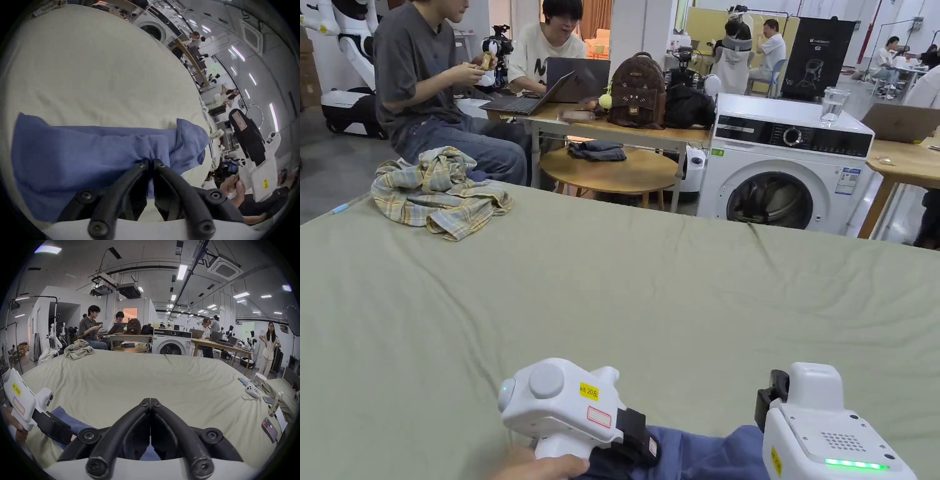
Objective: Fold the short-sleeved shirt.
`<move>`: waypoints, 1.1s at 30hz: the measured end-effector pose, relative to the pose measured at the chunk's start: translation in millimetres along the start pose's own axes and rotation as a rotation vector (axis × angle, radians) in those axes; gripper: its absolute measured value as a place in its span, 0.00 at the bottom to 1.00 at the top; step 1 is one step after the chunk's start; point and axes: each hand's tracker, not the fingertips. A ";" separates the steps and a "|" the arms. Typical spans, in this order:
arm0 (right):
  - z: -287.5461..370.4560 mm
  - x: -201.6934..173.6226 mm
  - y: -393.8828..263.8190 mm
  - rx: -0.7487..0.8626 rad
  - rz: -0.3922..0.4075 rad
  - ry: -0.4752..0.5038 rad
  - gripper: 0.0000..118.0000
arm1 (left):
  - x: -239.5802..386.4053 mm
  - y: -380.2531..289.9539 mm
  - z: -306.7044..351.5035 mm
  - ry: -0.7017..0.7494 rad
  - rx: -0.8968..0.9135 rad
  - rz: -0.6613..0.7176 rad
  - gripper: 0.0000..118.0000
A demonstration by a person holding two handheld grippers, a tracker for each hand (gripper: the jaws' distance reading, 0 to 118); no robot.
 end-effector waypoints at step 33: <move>-1.7 -6.2 9.4 0.021 -0.009 0.012 0.00 | -111.8 -1.4 123.0 0.070 0.106 0.096 0.59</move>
